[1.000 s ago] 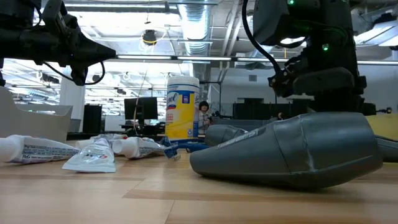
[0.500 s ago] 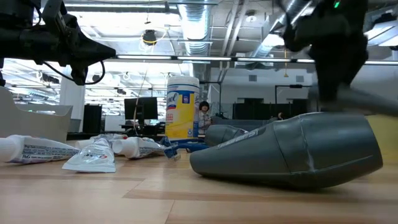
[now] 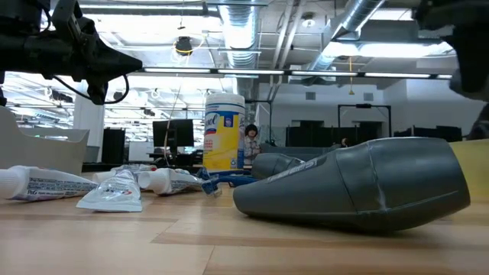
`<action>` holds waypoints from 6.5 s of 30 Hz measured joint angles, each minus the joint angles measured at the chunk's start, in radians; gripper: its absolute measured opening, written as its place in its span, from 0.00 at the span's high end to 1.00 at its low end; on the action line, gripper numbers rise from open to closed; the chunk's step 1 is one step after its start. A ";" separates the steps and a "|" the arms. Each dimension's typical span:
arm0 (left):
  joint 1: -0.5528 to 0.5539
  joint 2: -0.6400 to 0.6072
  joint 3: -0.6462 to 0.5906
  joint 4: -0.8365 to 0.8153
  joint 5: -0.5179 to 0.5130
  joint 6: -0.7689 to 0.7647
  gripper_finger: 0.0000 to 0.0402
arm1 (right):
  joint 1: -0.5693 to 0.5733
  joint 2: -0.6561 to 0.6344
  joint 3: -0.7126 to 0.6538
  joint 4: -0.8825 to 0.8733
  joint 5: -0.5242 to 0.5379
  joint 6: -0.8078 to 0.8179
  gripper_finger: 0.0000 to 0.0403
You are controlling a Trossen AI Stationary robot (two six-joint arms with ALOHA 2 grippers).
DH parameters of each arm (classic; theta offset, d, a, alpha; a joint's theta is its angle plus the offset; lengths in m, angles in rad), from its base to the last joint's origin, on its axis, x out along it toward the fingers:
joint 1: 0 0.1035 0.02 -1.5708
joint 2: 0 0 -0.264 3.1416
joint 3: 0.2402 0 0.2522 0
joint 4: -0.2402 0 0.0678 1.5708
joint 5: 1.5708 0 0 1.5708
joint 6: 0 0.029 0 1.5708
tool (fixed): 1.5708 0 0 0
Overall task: Pick & Place Travel size toiletries
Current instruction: Put the black deodorant into the yellow bin
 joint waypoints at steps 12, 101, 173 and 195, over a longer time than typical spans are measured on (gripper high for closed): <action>0.000 0.000 0.000 0.000 0.000 0.000 1.00 | 0.114 0.087 -0.109 0.009 -0.149 0.193 0.51; 0.000 0.063 0.000 0.047 0.000 0.000 1.00 | -0.397 0.572 0.105 1.121 -0.135 -1.419 0.34; 0.000 0.082 0.000 0.090 0.000 0.000 1.00 | 0.319 0.283 -0.060 0.089 0.037 0.525 0.48; 0.000 0.082 0.000 0.098 0.000 0.000 1.00 | 0.237 0.273 0.114 -0.018 0.116 0.343 0.33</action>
